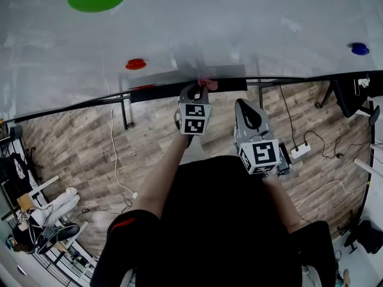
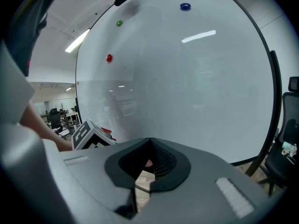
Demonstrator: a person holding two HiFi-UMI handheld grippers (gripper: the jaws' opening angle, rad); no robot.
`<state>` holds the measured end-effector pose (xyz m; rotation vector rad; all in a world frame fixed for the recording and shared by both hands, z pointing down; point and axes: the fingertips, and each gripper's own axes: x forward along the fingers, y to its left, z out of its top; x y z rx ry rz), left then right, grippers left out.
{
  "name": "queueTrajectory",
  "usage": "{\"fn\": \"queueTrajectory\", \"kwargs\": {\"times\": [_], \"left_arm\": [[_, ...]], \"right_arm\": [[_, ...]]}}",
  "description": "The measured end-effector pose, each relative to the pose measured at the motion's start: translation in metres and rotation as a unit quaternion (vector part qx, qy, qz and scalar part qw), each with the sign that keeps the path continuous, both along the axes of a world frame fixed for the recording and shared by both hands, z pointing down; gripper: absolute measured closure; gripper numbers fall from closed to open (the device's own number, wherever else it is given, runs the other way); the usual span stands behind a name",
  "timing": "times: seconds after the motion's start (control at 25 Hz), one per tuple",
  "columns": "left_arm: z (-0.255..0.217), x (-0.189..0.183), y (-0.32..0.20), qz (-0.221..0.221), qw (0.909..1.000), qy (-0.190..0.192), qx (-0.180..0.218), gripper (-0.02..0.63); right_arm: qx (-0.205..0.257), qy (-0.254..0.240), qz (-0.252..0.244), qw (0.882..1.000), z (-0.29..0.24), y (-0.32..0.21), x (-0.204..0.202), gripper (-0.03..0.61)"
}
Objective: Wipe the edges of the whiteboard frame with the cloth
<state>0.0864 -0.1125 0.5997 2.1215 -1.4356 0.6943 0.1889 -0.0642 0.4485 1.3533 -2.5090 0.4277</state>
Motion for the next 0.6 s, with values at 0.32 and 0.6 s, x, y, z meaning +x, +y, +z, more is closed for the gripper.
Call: {"fn": "queueTrajectory", "kwargs": {"times": [0.32,0.6], "left_arm": [[-0.001,-0.020,0.004,0.003,1.0000,0.001,0.002,0.586],[0.003,-0.040,0.005,0.001,1.0000,0.004,-0.003,0.586]], "right_arm": [[0.002,0.001,0.001,1.000,0.000,0.002,-0.021,0.577],[0.002,0.004,0.000,1.000,0.000,0.001,-0.041,0.577]]}}
